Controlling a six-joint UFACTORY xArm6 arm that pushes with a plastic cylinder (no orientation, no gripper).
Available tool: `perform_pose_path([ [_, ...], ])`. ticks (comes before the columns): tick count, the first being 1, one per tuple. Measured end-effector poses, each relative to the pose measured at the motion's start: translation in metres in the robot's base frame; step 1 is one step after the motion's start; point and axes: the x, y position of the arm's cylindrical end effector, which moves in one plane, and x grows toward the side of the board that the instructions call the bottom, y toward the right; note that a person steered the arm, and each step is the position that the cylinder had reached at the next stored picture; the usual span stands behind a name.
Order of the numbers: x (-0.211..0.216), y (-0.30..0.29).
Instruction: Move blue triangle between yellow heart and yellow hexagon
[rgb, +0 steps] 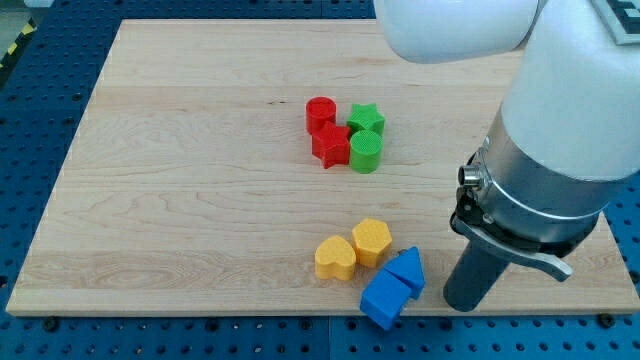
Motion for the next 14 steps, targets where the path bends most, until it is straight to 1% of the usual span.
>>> perform_pose_path([
  [2, 0.0, -0.011],
  [4, -0.001, -0.048],
  [7, -0.007, -0.063],
  [8, -0.007, -0.059],
  [9, -0.003, -0.02],
  [10, -0.005, -0.01],
  [12, 0.0, -0.066],
  [13, -0.012, -0.08],
  [14, -0.022, -0.08],
])
